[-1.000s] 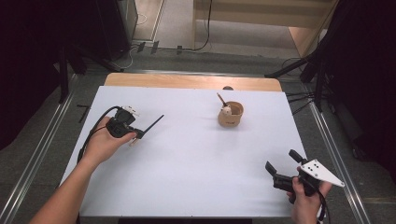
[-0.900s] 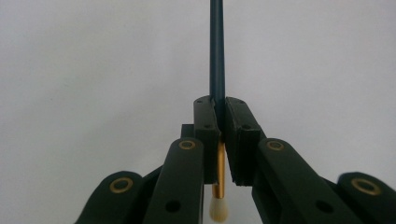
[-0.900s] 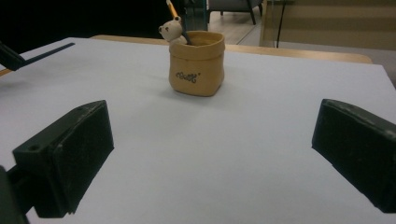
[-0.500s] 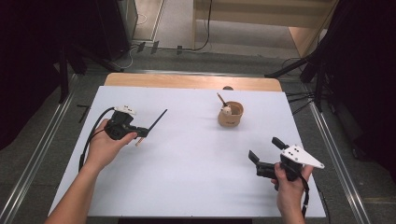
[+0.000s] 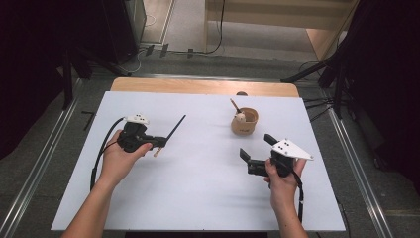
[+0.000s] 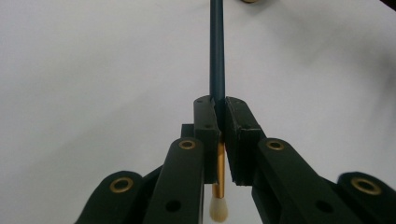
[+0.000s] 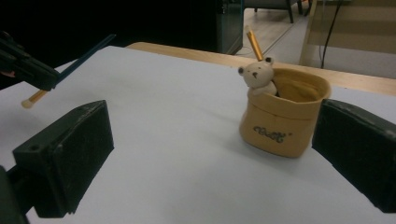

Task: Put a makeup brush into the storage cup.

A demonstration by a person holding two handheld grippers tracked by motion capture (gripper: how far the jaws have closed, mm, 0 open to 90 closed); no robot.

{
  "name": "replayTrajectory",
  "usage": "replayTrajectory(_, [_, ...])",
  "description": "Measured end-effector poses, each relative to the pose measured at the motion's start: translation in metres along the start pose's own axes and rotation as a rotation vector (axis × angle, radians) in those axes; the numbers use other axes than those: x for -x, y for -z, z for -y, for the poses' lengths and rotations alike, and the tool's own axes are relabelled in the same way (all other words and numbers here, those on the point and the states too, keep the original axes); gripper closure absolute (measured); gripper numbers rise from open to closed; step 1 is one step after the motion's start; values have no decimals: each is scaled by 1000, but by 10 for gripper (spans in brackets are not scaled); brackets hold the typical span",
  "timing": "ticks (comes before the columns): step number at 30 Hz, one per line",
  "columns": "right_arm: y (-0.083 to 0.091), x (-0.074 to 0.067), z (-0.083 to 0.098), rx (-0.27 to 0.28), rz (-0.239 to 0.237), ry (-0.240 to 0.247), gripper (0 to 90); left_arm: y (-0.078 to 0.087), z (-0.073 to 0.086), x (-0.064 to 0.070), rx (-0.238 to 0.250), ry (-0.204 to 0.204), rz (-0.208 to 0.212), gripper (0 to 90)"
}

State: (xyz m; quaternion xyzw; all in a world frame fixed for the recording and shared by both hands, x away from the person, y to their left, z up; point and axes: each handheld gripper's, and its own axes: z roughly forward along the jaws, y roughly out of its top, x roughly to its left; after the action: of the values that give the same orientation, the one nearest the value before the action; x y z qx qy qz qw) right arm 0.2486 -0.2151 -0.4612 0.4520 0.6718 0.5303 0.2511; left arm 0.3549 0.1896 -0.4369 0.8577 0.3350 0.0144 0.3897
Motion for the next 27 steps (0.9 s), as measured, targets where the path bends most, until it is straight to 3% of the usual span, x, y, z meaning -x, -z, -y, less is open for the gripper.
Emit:
replayTrajectory(11, [-27,-22,-14,-1,-48,0,0,-8,2,21,73,-28,40,851])
replayTrajectory(17, [-33,-31,-18,46,-92,-65,21,-11,5,32,123,-36,72,851])
replayTrajectory(21, [-36,-38,-17,19,-91,-70,41,-15,8,42,139,-55,81,851])
replayTrajectory(27, [-34,-44,-16,11,-78,-126,127,-18,13,52,195,-71,100,851])
